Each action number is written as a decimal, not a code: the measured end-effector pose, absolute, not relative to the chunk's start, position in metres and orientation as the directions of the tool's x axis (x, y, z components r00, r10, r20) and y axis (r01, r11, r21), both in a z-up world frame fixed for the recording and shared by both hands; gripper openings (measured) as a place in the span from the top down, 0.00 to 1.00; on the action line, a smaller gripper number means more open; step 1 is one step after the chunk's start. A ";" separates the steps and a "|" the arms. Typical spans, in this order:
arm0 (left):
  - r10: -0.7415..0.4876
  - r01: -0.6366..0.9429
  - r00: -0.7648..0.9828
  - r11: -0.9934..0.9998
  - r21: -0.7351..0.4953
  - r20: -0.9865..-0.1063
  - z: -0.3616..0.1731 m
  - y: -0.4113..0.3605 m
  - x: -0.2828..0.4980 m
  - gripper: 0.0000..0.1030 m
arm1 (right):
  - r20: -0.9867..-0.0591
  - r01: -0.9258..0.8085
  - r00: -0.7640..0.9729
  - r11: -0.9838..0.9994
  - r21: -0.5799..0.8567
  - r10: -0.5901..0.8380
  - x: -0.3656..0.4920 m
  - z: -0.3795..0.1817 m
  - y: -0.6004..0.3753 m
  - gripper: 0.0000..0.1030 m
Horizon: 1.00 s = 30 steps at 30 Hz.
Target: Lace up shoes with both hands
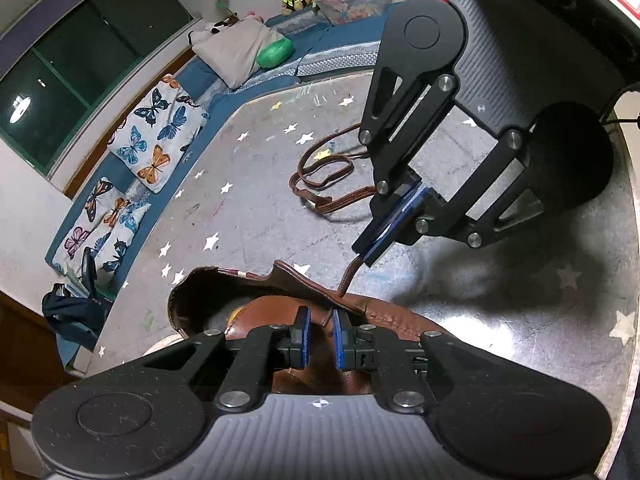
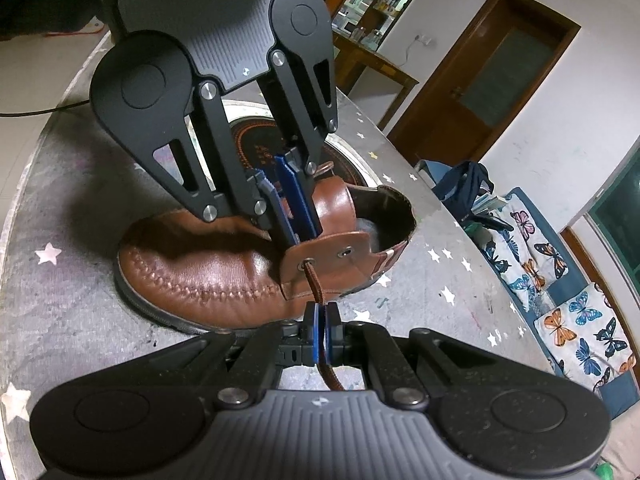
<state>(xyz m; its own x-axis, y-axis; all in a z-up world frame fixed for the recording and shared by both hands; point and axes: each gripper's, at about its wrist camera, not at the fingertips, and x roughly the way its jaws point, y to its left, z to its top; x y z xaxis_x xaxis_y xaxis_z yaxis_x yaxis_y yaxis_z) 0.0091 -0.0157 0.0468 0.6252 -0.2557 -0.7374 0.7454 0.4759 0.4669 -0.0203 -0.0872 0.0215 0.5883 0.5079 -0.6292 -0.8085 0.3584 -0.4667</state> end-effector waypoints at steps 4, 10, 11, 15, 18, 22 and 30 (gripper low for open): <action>-0.253 0.739 0.635 0.472 0.480 -0.730 0.045 -0.017 0.007 0.89 | -0.624 -0.807 0.591 0.357 -0.471 0.511 -0.022 0.023 -0.086 0.98; -0.238 0.707 0.660 0.518 0.481 -0.713 0.042 -0.019 0.001 0.95 | -0.621 -0.808 0.590 0.379 -0.452 0.517 -0.023 0.024 -0.085 0.97; -0.230 0.695 0.669 0.532 0.484 -0.707 0.041 -0.020 0.000 0.95 | -0.620 -0.808 0.589 0.384 -0.446 0.518 -0.024 0.024 -0.085 0.97; -0.176 0.614 0.718 0.617 0.493 -0.673 0.038 -0.025 -0.010 0.95 | -0.617 -0.810 0.584 0.422 -0.406 0.527 -0.023 0.024 -0.085 0.96; -0.115 0.527 0.764 0.678 0.512 -0.635 0.036 -0.029 -0.021 0.96 | -0.609 -0.809 0.582 0.464 -0.362 0.539 -0.024 0.026 -0.087 0.94; -0.058 0.427 0.814 0.734 0.529 -0.578 0.038 -0.031 -0.038 0.98 | -0.597 -0.804 0.577 0.514 -0.298 0.557 -0.024 0.028 -0.091 0.87; 0.004 0.276 0.846 0.852 0.445 -0.533 0.060 -0.008 -0.054 1.00 | -0.550 -0.779 0.601 0.578 -0.243 0.580 -0.034 0.026 -0.088 0.66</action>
